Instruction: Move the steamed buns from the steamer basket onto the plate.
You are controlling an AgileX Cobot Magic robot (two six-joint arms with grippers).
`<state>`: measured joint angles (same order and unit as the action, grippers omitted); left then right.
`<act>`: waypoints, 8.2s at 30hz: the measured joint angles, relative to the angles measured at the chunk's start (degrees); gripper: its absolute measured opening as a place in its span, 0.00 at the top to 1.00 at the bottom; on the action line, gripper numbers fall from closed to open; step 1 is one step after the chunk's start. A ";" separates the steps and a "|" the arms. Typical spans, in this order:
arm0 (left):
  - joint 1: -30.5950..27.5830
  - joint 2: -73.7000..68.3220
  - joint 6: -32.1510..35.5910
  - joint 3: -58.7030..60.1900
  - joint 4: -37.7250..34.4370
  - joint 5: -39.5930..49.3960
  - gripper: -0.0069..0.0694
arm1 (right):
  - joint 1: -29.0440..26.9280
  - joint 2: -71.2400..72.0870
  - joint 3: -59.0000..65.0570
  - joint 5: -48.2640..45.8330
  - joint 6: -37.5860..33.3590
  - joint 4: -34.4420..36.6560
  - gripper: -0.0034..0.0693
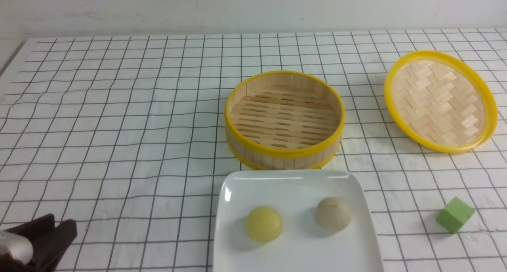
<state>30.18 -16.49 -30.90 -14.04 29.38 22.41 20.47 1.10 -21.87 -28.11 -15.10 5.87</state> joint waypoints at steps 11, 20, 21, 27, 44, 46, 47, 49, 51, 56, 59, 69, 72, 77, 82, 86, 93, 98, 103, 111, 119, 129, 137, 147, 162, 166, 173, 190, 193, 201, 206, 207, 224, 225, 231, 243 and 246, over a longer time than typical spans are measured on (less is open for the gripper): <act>-25.82 0.94 -1.78 12.35 1.27 -14.12 0.60 | 0.00 0.00 0.00 0.00 0.00 0.00 0.62; -33.16 12.92 -3.02 15.63 1.46 -14.21 0.60 | 0.00 0.00 0.00 0.00 0.00 0.00 0.62; -33.60 13.95 -3.06 15.63 1.46 -13.02 0.60 | 0.00 0.00 0.00 0.00 0.00 0.00 0.62; -33.85 15.54 -3.06 15.63 -0.17 -5.02 0.60 | 0.00 0.00 0.00 0.00 0.00 0.00 0.62; -33.85 17.17 -0.06 15.63 -1.46 0.79 0.60 | 0.00 0.00 0.00 0.00 0.00 0.00 0.62; -33.85 17.17 0.39 15.63 -1.46 0.79 0.60 | 0.00 0.00 0.00 0.00 0.00 0.00 0.62; -33.85 17.17 0.86 15.63 -1.46 0.79 0.60 | 0.00 0.00 0.00 0.00 0.00 0.00 0.62; -33.85 17.17 2.31 15.63 -1.46 0.79 0.59 | 0.00 0.00 0.00 0.00 0.00 0.00 0.62; -33.85 17.17 4.29 15.63 -1.46 0.79 0.59 | 0.00 0.00 0.00 0.00 0.00 0.00 0.62; -33.85 17.17 5.31 15.63 -1.71 0.79 0.59 | 0.00 0.00 0.00 0.00 0.00 0.00 0.62; -33.85 17.17 5.40 15.63 -2.26 0.79 0.59 | 0.00 0.00 0.00 0.00 0.00 0.00 0.62; -33.85 17.17 18.00 15.57 -13.34 -0.47 0.59 | 0.00 0.00 0.00 0.00 0.00 0.00 0.62; -33.85 17.17 23.43 15.52 -16.71 -0.77 0.59 | 0.00 0.00 0.00 0.00 0.00 0.00 0.62; -33.85 17.17 23.46 15.52 -17.84 -0.77 0.59 | 0.00 0.00 0.00 0.00 0.00 0.00 0.62; -33.85 17.17 22.50 15.48 -18.97 -0.72 0.59 | 0.00 0.00 0.00 0.00 0.00 0.00 0.62; -33.85 17.17 22.44 15.48 -21.41 -0.72 0.59 | 0.00 0.00 0.00 0.00 0.00 0.00 0.62; -33.85 17.17 22.44 15.46 -21.93 -0.72 0.59 | 0.00 0.00 0.00 0.00 0.00 0.00 0.62; -33.85 17.17 22.44 15.46 -22.12 -0.72 0.59 | 0.00 0.00 0.00 0.00 0.00 0.00 0.62; -33.85 17.17 22.44 15.46 -22.40 -0.72 0.59 | 0.00 0.00 0.00 0.00 0.00 0.00 0.62; -33.85 17.17 22.39 15.46 -22.90 -0.72 0.59 | 0.00 0.00 0.00 0.00 0.00 0.00 0.62; -33.85 17.17 22.39 15.46 -22.96 -0.72 0.59 | 0.00 0.00 0.00 0.00 0.00 0.00 0.62; -33.85 17.17 22.39 15.46 -22.96 -0.72 0.59 | 0.00 0.00 0.00 0.00 0.00 0.00 0.62; -33.85 17.17 22.39 15.46 -22.96 -0.72 0.59 | 0.00 0.00 0.81 -0.44 0.43 0.28 0.62; -33.85 17.18 22.39 15.46 -22.96 -0.72 0.59 | -2.42 -3.36 18.10 4.29 3.02 -0.86 0.62; -33.85 17.18 22.39 15.46 -22.78 -0.72 0.59 | -19.14 -3.25 22.05 1.45 5.17 -1.78 0.62; -33.85 17.18 22.39 15.46 -22.61 -0.72 0.59 | -26.87 -0.73 22.64 3.80 6.39 -2.12 0.62; -33.85 17.18 22.39 15.46 -22.55 -0.72 0.59 | -28.38 -0.43 22.64 3.79 7.40 -2.14 0.62; -33.85 17.18 22.39 15.46 -22.18 -0.72 0.59 | -24.15 -0.43 22.64 3.79 7.58 -2.26 0.62; -33.85 17.18 22.39 15.46 -22.18 -0.72 0.59 | -23.69 -0.43 22.64 3.79 7.58 -2.34 0.62; -33.85 17.18 22.39 15.46 -22.16 -0.72 0.59 | -23.54 -0.43 22.64 3.69 7.52 -2.56 0.62; -33.85 17.18 22.39 15.46 -22.16 -0.72 0.59 | -23.54 -0.43 22.64 3.69 7.52 -2.56 0.62; -33.85 17.18 22.39 15.46 -22.16 -0.72 0.59 | -23.54 -0.43 22.64 3.69 7.52 -2.56 0.62; -33.85 17.18 22.39 15.46 -22.12 -0.72 0.59 | -23.54 -0.43 22.64 3.69 7.52 -2.60 0.62; -33.85 17.18 22.39 15.46 -22.12 -0.72 0.59 | -23.54 -0.43 22.64 3.69 7.52 -2.60 0.62; -33.85 17.18 22.39 15.46 -22.09 -0.72 0.59 | -23.54 -0.43 22.64 3.69 7.52 -2.60 0.62; -33.85 17.18 22.39 15.46 -22.03 -0.72 0.59 | -23.54 -0.43 22.64 3.69 7.52 -2.60 0.62; -33.85 17.18 22.39 15.46 -21.90 -0.72 0.59 | -23.54 -0.43 22.64 3.69 7.52 -2.60 0.62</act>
<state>-3.67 0.69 -8.52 1.42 7.48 21.70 -3.07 0.68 0.77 -24.42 -7.59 3.27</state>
